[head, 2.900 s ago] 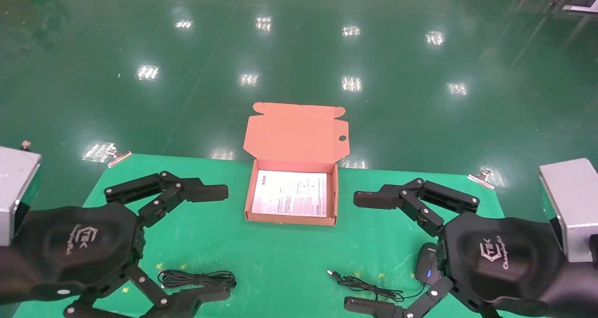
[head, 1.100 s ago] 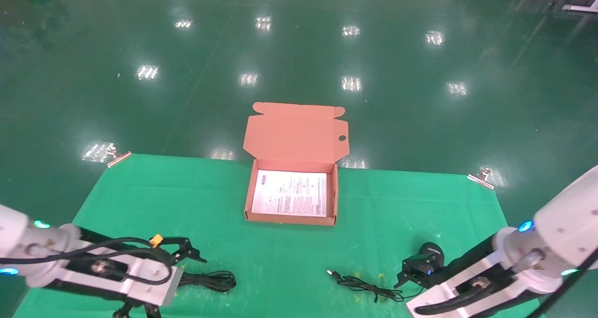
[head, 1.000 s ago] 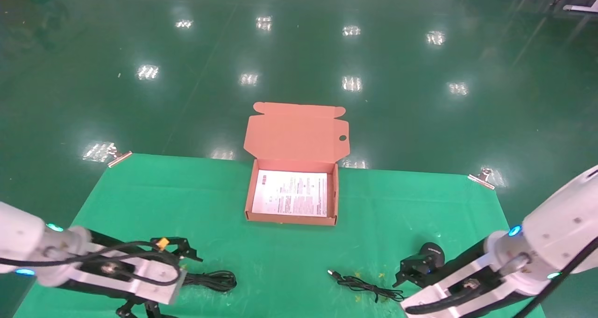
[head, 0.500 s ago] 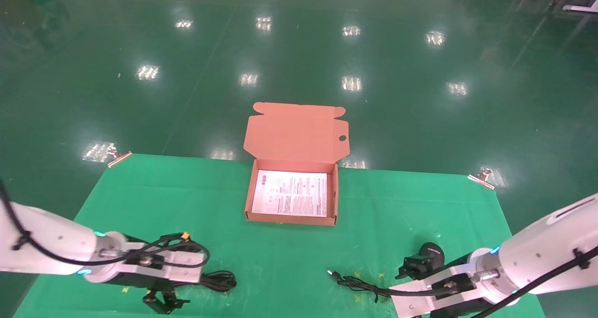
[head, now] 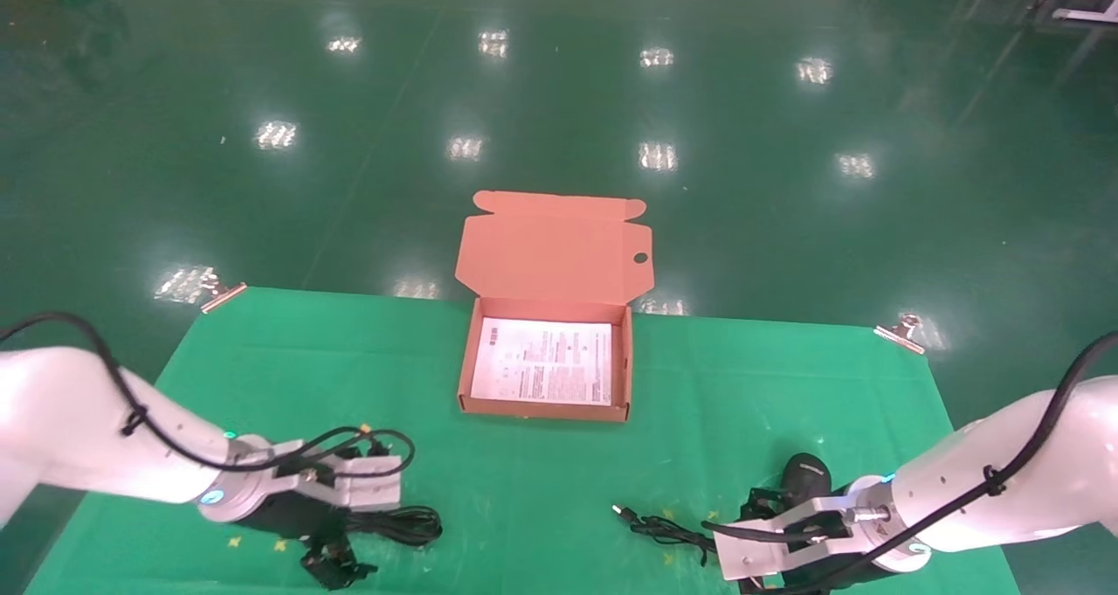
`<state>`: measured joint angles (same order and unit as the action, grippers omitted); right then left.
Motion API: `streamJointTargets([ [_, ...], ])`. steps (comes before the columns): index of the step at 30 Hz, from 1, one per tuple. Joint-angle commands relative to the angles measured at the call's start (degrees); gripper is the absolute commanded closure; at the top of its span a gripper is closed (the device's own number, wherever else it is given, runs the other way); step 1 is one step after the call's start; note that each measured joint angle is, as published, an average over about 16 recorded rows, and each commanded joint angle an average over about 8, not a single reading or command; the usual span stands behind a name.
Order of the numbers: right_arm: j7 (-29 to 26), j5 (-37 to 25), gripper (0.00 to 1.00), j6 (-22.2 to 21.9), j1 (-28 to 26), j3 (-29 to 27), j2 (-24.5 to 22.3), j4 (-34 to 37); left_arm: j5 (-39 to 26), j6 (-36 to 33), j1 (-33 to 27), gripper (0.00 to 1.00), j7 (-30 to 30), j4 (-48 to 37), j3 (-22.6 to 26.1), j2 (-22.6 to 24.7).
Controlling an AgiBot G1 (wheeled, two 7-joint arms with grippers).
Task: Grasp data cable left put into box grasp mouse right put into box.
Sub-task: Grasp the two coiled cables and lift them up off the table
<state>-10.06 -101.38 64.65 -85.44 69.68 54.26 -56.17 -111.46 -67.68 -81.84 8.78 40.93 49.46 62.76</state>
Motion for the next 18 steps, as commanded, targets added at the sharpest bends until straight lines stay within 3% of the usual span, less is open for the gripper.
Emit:
streamJointTargets([
  [1,1.1,0.5,0.00,-0.6,0.4,-0.1,1.0,2.7,0.2,0.6,-0.5,0.00,-0.3,-3.2,-0.2,1.2],
  [5,3.2,1.6,0.00,-3.1,1.2,-0.8,2.4,7.1,0.6,1.5,-1.4,0.00,-2.4,-8.0,-0.3,2.7],
  [6,3.6,1.7,0.05,-3.6,1.4,-0.9,2.7,7.9,0.6,1.6,-1.5,0.10,-2.9,-8.8,-0.3,2.9],
  [13,5.6,2.6,0.93,-6.2,2.3,-1.6,4.0,11.2,1.0,2.0,-2.3,0.97,-4.6,-13.1,-0.5,4.2],
  [14,5.8,2.7,1.00,-6.4,2.4,-1.6,4.1,11.4,1.0,2.0,-2.4,1.00,-4.7,-13.4,-0.6,4.3],
  [18,5.6,2.7,1.00,-6.3,2.4,-1.7,4.0,11.3,1.1,1.9,-2.4,1.00,-4.6,-13.2,-0.6,4.2],
])
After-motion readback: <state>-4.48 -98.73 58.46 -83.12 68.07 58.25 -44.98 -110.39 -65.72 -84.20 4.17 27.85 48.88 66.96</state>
